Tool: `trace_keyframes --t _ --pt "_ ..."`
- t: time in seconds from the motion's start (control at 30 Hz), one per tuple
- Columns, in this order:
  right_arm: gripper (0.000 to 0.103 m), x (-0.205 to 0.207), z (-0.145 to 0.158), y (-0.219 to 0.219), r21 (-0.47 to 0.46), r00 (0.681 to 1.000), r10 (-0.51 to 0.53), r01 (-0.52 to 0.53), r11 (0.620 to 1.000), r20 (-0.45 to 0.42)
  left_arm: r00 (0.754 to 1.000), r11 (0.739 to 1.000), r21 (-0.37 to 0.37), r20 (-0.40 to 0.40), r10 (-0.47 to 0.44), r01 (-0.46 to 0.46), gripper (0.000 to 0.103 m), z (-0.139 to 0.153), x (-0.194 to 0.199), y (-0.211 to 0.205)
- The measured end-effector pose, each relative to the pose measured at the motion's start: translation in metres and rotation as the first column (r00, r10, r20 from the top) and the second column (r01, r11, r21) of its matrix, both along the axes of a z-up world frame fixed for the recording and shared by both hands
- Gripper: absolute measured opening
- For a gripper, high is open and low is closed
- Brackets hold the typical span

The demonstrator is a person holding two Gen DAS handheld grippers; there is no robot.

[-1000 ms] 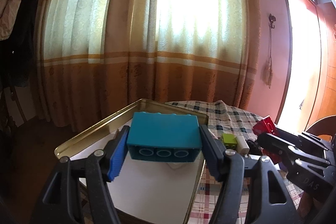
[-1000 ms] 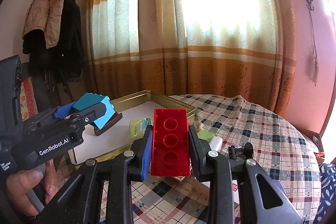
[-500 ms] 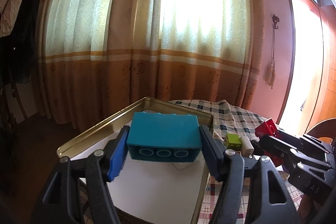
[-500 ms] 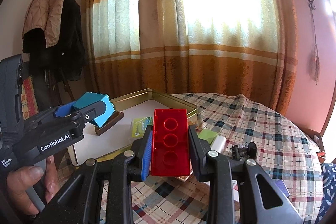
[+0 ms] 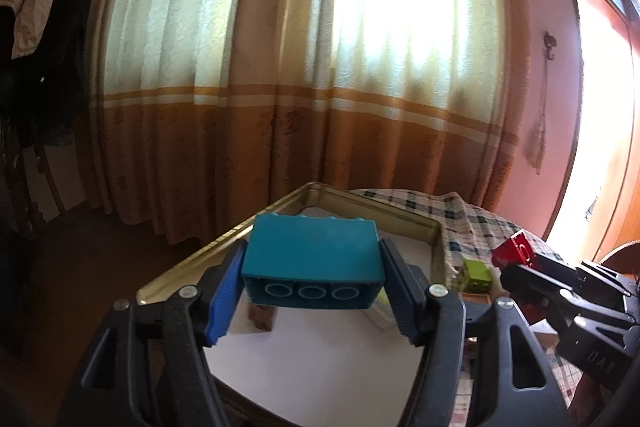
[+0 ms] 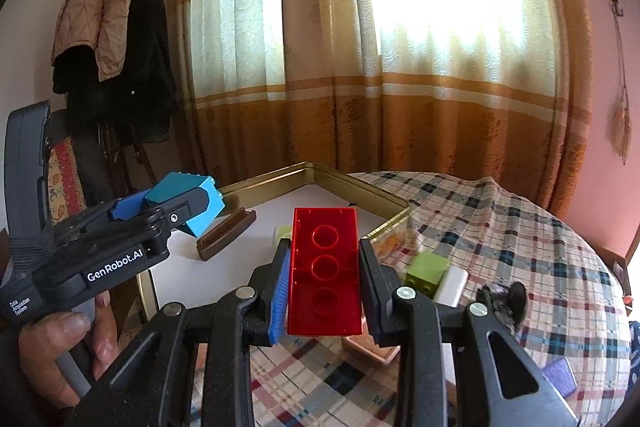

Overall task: Organize rigid objects
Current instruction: 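Lower both bricks into the tin tray and open both grippers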

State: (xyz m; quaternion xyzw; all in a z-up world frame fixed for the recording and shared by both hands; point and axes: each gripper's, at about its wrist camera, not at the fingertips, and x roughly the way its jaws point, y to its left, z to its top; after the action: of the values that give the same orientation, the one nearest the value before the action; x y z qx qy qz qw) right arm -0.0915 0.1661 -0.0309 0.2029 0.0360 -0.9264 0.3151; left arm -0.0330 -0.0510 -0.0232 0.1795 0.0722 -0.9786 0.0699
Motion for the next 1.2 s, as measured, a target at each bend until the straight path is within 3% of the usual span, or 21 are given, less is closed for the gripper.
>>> trace_keyframes --t 0.27,0.57,0.83,0.87,0.93,1.0,1.2 --pt "0.034 -0.033 0.006 -0.033 0.014 0.996 0.052 -0.053 0.998 0.066 0.995 0.999 -0.008 0.085 0.048 -0.047 0.065 0.002 -0.023 -0.025" --pt "0.034 -0.058 -0.014 -0.079 0.086 0.984 0.087 -0.101 0.991 0.155 0.98 0.999 -0.022 0.191 0.052 -0.049 0.065 -0.001 -0.05 -0.037" --pt "0.034 -0.067 -0.02 -0.102 0.13 0.983 0.087 -0.108 0.986 0.16 0.969 0.998 -0.041 0.238 0.059 -0.051 0.065 -0.005 -0.066 -0.042" --pt "0.035 -0.068 -0.021 -0.103 0.134 0.983 0.084 -0.107 0.985 0.166 0.972 0.998 -0.036 0.228 0.06 -0.053 0.066 -0.003 -0.066 -0.043" --pt "0.054 -0.069 -0.023 -0.103 0.135 0.983 0.071 -0.094 0.986 0.171 0.972 0.998 -0.037 0.228 0.056 -0.049 0.067 0.0 -0.069 -0.043" --pt "0.062 -0.071 -0.022 -0.098 0.123 0.983 0.063 -0.085 0.989 0.173 0.975 0.998 -0.042 0.216 0.054 -0.046 0.074 0.003 -0.066 -0.042" --pt "0.063 -0.051 -0.013 -0.062 0.068 0.982 0.039 -0.052 0.996 0.187 0.983 0.998 -0.005 0.173 0.067 -0.067 0.094 0.008 -0.045 -0.038"
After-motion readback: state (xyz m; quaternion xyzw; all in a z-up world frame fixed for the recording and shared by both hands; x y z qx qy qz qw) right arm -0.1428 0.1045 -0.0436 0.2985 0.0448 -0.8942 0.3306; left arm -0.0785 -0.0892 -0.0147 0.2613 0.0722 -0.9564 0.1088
